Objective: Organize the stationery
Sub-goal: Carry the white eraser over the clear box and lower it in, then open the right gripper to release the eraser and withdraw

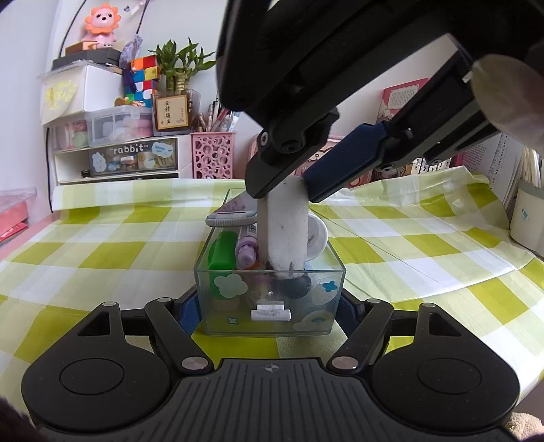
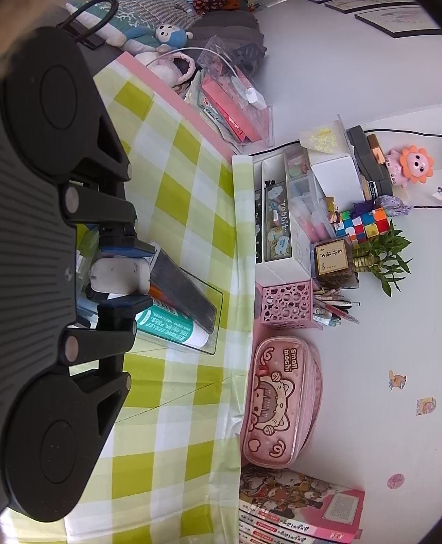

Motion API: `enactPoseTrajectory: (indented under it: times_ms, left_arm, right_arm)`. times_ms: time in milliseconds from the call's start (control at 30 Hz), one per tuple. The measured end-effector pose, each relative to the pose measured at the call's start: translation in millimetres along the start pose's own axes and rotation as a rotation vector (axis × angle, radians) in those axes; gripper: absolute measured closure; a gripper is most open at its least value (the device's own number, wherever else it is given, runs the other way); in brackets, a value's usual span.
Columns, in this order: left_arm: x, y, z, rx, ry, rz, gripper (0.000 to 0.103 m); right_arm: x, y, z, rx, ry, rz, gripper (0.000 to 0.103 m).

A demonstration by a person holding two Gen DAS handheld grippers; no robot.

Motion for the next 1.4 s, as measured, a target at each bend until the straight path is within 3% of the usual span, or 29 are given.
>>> enactPoseTrajectory:
  times_ms: [367,500,833,1000,1167,1400]
  left_arm:
    - [1.3,-0.2,-1.9,-0.017,-0.005,0.009,0.028]
    - [2.2,1.4,-2.4,-0.006,-0.004,0.005,0.028]
    - [5.0,-0.7,-3.3,-0.005,-0.013,0.011,0.027]
    - [4.8,-2.5,-6.3,0.001,-0.034,0.013,0.025]
    - [0.2,-8.1,-15.1,-0.020,-0.086,0.019,0.021]
    - [-23.7,-3.4,-28.0,0.038,-0.148,-0.007,0.009]
  right_arm:
    - [9.0,-3.8,5.9,-0.025,-0.051,0.009,0.075]
    - [4.2,8.0,2.6,0.048,-0.044,-0.065,0.072]
    - [-13.8,30.9,3.1,0.155,0.004,-0.129,0.059]
    - [-30.4,49.0,13.8,0.180,0.030,-0.103,0.052]
    - [-41.2,68.2,27.9,0.196,0.063,-0.075,0.037]
    - [-50.9,83.2,38.0,0.209,0.074,-0.029,0.024]
Point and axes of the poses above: each gripper's, at about its wrist camera, not at the fingertips, and x roughly the way its jaws point, y to its right, z to its underside, the point moved 1 cm from there along x, roughly the way its jaws point, and after that the axes turned 4 degrees about -z, right-handed, at the moved point
